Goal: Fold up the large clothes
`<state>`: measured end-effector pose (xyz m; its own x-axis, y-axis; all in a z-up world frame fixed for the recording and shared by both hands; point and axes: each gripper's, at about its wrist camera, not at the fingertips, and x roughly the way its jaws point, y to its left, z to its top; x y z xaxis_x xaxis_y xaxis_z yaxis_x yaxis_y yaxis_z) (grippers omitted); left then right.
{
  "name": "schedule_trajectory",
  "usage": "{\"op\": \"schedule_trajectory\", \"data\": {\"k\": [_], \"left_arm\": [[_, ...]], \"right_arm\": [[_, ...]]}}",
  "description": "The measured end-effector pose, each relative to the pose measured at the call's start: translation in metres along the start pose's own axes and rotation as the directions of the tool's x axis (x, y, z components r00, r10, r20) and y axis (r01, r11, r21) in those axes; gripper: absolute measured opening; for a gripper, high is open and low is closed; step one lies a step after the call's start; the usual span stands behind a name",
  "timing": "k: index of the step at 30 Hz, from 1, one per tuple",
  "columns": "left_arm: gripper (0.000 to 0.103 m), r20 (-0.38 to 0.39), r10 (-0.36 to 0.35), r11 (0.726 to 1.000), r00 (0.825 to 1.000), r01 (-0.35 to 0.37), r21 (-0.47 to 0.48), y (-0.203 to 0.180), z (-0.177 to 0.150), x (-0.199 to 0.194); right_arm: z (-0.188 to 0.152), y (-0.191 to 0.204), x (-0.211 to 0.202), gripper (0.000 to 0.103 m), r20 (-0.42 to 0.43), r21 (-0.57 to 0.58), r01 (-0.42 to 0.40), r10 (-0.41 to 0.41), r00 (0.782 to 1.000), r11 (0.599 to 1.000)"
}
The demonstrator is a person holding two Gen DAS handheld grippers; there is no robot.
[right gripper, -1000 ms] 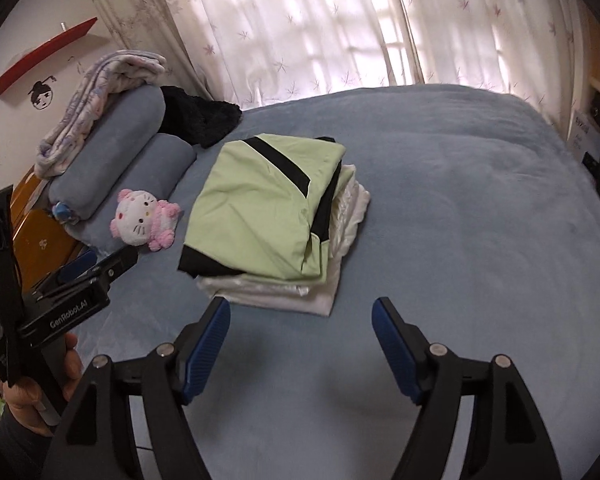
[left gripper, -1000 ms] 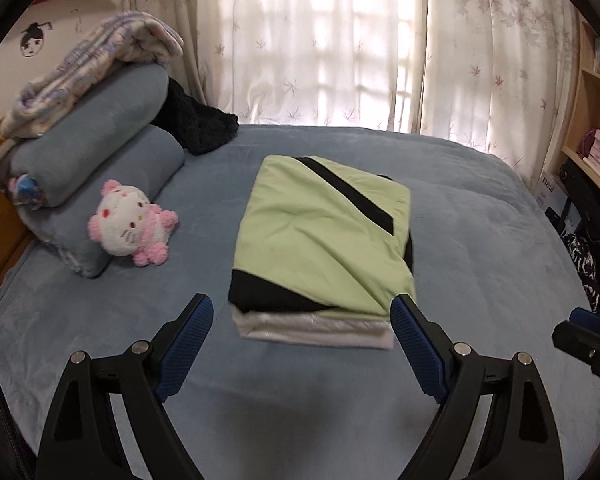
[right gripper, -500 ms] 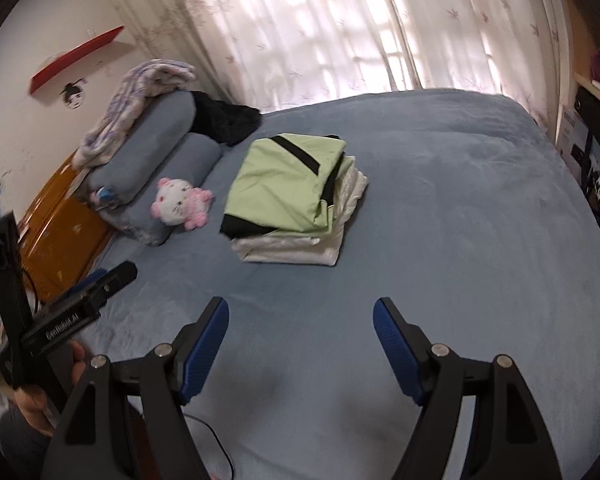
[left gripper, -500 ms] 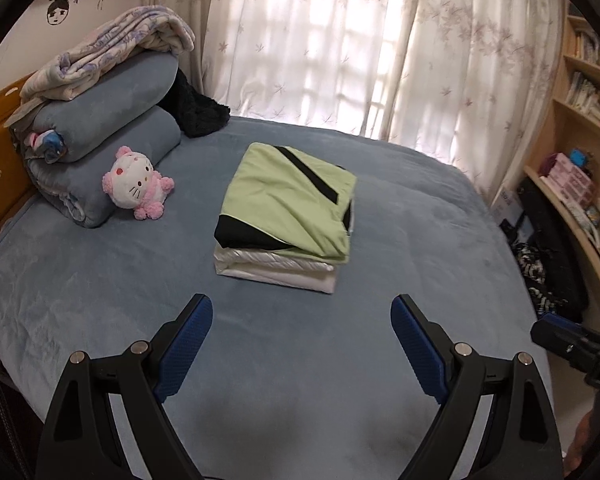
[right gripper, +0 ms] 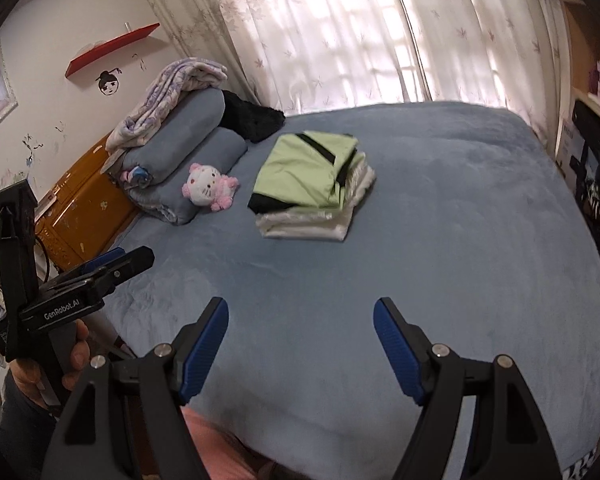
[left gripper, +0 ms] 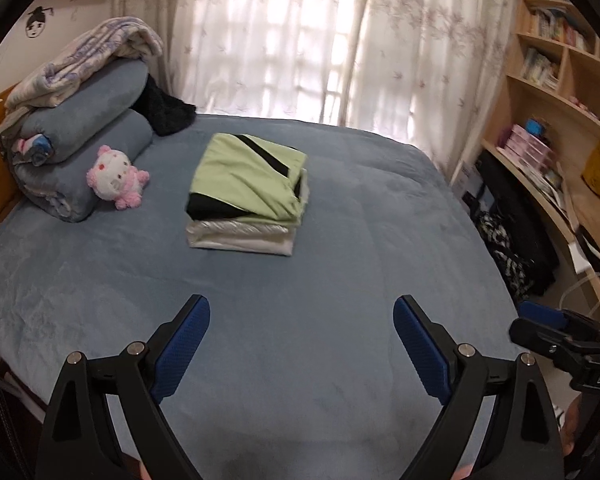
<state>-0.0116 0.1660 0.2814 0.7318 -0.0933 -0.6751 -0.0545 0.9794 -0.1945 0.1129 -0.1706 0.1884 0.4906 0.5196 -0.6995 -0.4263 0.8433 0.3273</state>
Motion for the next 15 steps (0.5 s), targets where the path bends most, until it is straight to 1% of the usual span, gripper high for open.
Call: {"op": "schedule_trajectory", "data": {"k": [4,7,8,12,15], "left_arm": [[0.093,-0.005,0.008,1.0,1.0,-0.008,0.017,-0.007,-0.048,0.021],[0.093,-0.008,0.035,0.999,0.999,-0.034,0.028,-0.013,-0.085,0.041],[0.093,-0.015,0.051,0.998,0.999,-0.05,0.03,-0.016,-0.101,0.051],[0.093,-0.068,0.063,0.998,0.996,-0.062,0.017,-0.025,-0.138,0.083],[0.093,-0.105,0.063,0.998,0.992,-0.061,0.021,-0.034,-0.157,0.101]], "right_arm": [[-0.04,-0.011,0.019,0.076,-0.017,0.026,0.025,-0.024,1.0,0.999],[-0.074,-0.024,0.042,0.076,-0.044,0.065,0.059,-0.056,0.997,0.996],[-0.084,-0.028,0.049,0.076,-0.052,0.081,0.072,-0.068,0.996,0.994],[-0.119,-0.043,0.07,0.076,-0.081,0.127,0.133,-0.123,0.989,0.983],[-0.137,-0.048,0.078,0.076,-0.076,0.131,0.211,-0.202,0.976,0.969]]}}
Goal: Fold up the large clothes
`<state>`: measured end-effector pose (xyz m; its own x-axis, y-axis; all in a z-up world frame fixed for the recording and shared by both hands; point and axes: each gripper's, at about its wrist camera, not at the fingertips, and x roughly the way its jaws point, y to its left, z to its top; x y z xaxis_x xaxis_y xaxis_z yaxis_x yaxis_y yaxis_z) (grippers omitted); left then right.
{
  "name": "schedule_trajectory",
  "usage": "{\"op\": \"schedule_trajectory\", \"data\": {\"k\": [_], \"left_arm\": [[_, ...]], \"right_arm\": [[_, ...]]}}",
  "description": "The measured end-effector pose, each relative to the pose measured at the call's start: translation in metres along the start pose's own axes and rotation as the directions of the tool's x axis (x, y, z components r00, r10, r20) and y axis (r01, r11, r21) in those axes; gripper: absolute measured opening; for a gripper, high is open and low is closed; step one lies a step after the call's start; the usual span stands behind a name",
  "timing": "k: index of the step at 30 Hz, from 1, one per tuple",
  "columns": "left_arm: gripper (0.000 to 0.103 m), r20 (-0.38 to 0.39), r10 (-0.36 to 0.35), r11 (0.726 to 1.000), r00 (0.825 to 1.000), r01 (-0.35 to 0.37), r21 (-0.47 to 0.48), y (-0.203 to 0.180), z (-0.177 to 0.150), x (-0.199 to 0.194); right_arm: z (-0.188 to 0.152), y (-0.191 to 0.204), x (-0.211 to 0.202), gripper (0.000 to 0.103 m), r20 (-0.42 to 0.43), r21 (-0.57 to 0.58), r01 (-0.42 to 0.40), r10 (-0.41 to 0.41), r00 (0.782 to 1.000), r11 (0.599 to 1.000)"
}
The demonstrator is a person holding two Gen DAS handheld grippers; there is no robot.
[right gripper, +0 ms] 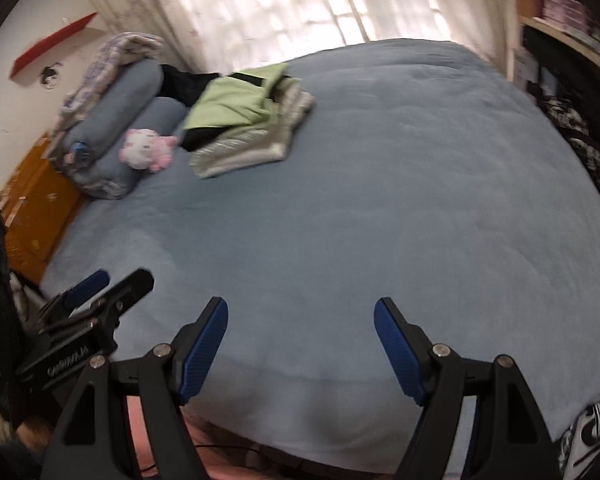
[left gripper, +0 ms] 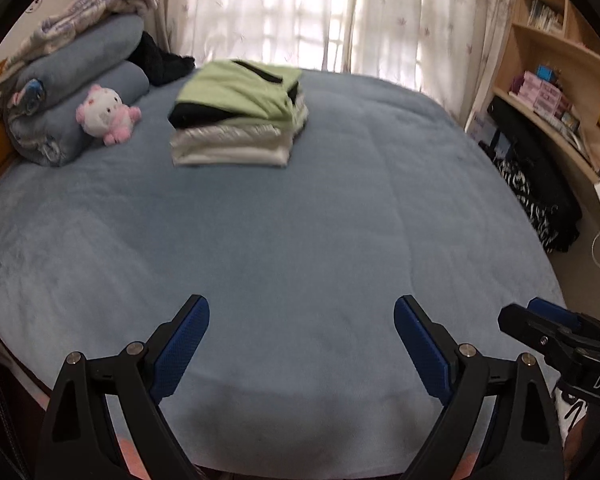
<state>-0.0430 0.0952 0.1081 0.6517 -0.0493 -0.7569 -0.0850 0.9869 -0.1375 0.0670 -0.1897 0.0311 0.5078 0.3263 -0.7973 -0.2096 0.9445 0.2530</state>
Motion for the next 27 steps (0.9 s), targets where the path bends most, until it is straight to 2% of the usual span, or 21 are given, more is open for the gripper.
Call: {"op": "schedule_trajectory", "data": {"k": [3,5,8,16,27], "left_arm": [[0.093,0.023,0.033,0.998,0.999,-0.034,0.047,-0.016,-0.013,0.007],[0.093,0.03,0.035,0.996,0.999,-0.037,0.075,-0.026,-0.02,0.009],[0.093,0.013,0.02,0.996,1.0,-0.021,0.089,-0.037,-0.025,0.012],[0.093,-0.046,-0.009,0.995,0.999,0.014,0.097,-0.049,-0.034,0.021],[0.093,-0.077,-0.005,0.996,0.997,0.012,0.088,-0.053,-0.037,0.029]], "right_arm": [[-0.014,-0.003,0.003,0.076,0.026,-0.013,0.071,-0.071,0.997,0.997],[-0.02,-0.006,0.004,0.076,0.031,-0.004,0.091,-0.091,0.995,0.996],[-0.027,-0.013,0.004,0.076,0.03,0.041,0.076,-0.078,0.997,0.996],[-0.035,-0.027,0.005,0.076,0.035,0.067,0.106,-0.109,0.993,0.992],[-0.044,-0.037,0.014,0.076,0.015,0.094,0.102,-0.103,0.995,0.99]]}}
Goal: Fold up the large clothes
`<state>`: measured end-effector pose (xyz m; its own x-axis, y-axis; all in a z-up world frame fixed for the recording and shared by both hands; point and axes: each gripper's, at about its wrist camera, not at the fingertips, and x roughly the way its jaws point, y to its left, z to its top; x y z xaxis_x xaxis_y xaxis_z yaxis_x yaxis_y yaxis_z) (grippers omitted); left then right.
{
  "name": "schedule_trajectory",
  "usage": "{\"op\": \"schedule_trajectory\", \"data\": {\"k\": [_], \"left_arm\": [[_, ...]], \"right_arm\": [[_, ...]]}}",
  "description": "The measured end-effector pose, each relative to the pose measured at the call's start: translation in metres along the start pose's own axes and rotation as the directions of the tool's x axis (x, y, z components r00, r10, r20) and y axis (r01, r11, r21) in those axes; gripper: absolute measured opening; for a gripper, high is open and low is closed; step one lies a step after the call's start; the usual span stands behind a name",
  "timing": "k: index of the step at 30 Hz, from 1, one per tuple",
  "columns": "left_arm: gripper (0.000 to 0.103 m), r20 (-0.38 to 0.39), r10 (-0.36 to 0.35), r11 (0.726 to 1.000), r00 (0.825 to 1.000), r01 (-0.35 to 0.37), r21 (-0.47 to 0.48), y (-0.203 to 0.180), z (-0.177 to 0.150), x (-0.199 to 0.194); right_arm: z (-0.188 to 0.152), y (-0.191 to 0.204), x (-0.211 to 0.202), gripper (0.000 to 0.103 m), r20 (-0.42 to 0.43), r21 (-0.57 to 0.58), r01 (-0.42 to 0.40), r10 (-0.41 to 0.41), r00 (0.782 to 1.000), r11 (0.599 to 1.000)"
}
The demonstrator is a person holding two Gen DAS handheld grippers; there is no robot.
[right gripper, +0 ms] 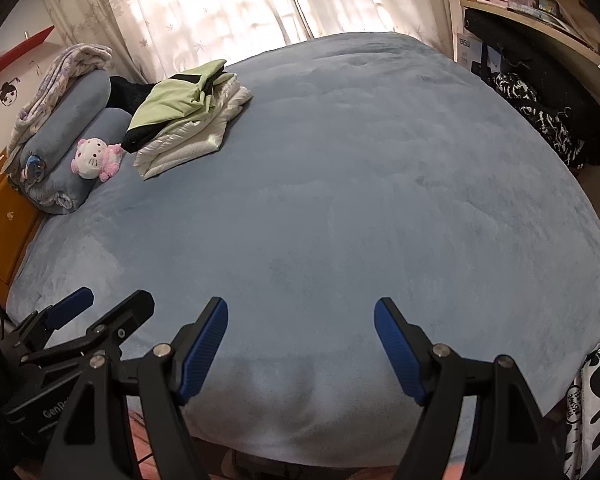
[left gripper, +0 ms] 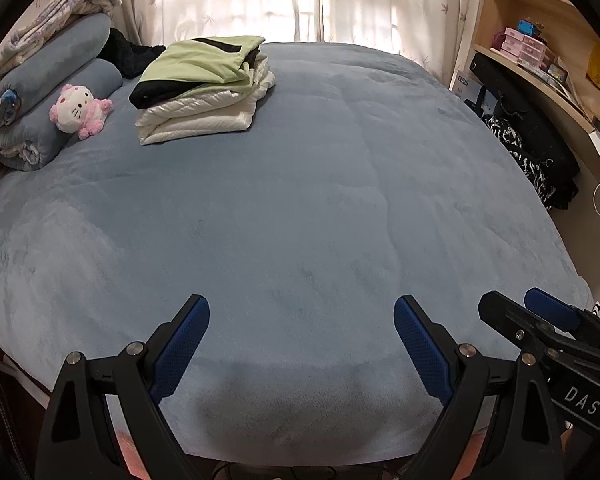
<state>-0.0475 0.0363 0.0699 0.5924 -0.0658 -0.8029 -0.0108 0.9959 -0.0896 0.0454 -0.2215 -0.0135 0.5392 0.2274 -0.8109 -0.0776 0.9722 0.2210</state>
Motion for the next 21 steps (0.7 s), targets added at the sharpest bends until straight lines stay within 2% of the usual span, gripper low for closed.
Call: {"op": "schedule_trajectory", "data": {"k": [21], "left_arm": [[0.092,-0.025,0.003,1.0,1.0,-0.003,-0.006,0.0048,-0.0036,0.0011]], "right_arm": [[-0.0048,0.0008,-0.0012,0.076,0.001,-0.01,-0.008,0.008,1.0,1.0]]}}
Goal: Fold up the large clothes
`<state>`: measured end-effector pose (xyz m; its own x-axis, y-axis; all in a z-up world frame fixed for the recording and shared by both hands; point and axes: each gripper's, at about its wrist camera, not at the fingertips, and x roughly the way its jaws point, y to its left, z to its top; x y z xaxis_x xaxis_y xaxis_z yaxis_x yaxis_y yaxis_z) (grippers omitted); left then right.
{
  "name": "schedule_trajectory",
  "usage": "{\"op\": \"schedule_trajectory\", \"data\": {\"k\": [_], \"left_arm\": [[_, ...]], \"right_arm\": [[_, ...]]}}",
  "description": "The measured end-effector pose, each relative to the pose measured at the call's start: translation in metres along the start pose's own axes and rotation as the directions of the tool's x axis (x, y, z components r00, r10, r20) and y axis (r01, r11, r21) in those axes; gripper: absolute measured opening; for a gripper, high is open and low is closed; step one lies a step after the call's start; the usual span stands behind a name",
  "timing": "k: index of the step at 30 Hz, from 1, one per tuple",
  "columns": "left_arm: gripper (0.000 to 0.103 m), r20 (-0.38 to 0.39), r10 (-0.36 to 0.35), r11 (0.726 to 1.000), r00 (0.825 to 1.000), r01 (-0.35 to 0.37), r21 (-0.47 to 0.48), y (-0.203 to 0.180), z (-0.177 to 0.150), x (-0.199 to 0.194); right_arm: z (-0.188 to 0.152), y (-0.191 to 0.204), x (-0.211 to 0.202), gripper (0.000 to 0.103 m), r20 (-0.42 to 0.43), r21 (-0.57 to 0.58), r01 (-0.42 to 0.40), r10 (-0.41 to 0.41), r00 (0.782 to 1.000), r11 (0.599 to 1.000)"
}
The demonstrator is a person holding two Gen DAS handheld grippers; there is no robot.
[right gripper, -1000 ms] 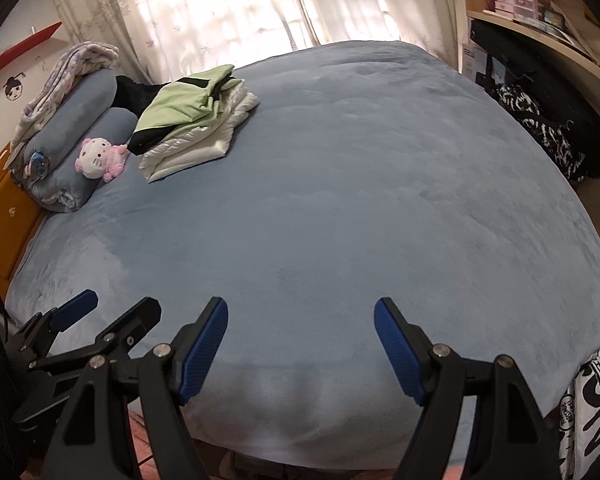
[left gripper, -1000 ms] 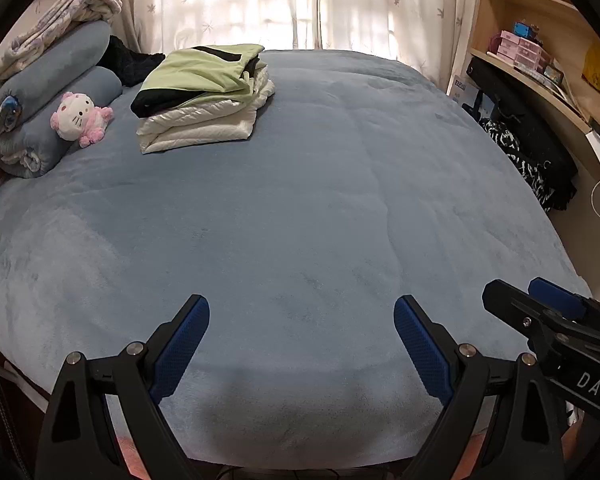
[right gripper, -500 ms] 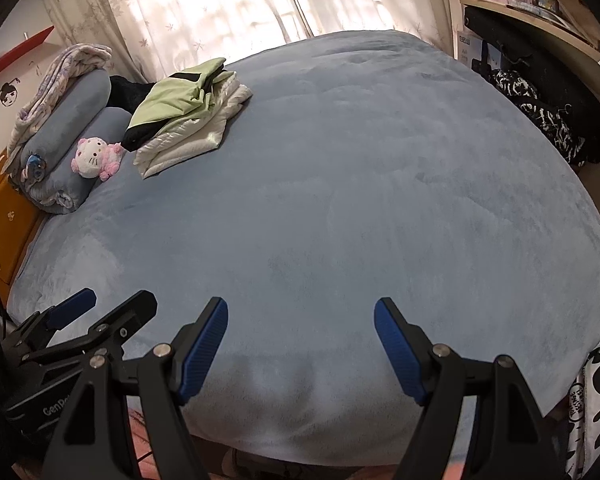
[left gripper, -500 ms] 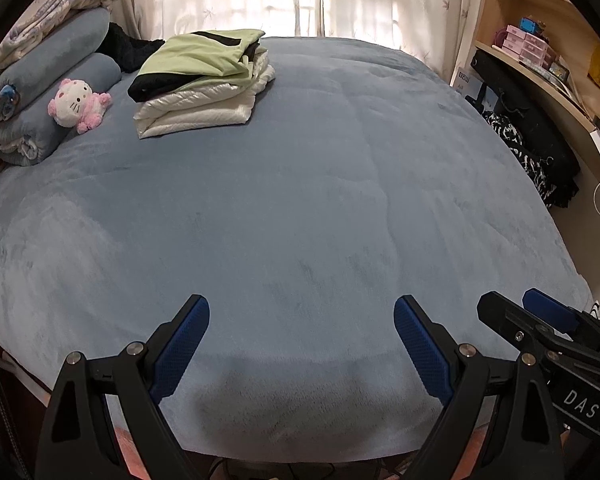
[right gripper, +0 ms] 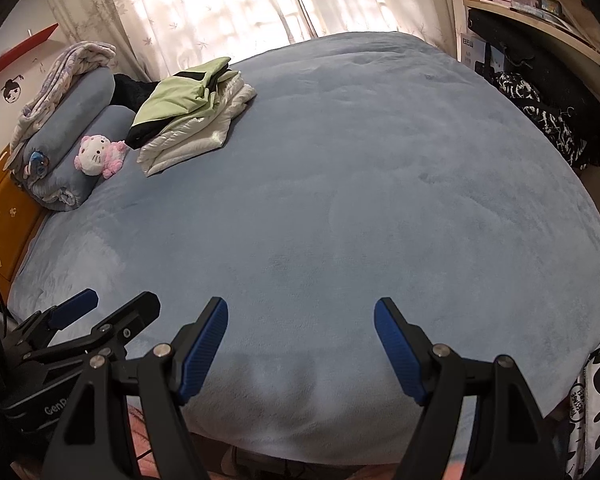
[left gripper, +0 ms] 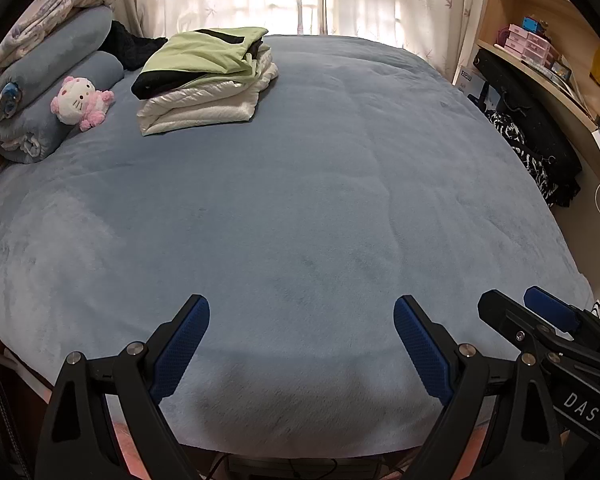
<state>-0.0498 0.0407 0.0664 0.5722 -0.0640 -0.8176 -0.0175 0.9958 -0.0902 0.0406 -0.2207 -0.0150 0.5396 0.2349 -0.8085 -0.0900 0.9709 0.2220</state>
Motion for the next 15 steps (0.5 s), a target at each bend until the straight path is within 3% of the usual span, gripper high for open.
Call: {"op": "schedule_trajectory", "data": {"k": [15], "left_arm": [[0.092,-0.006,0.011,1.0,1.0,-0.011,-0.002,0.0024,-0.0012,-0.0044]], "right_arm": [[-0.0016,0.0031,-0.0018,0.076,-0.003,-0.001,0.003,-0.003,1.0,1.0]]}}
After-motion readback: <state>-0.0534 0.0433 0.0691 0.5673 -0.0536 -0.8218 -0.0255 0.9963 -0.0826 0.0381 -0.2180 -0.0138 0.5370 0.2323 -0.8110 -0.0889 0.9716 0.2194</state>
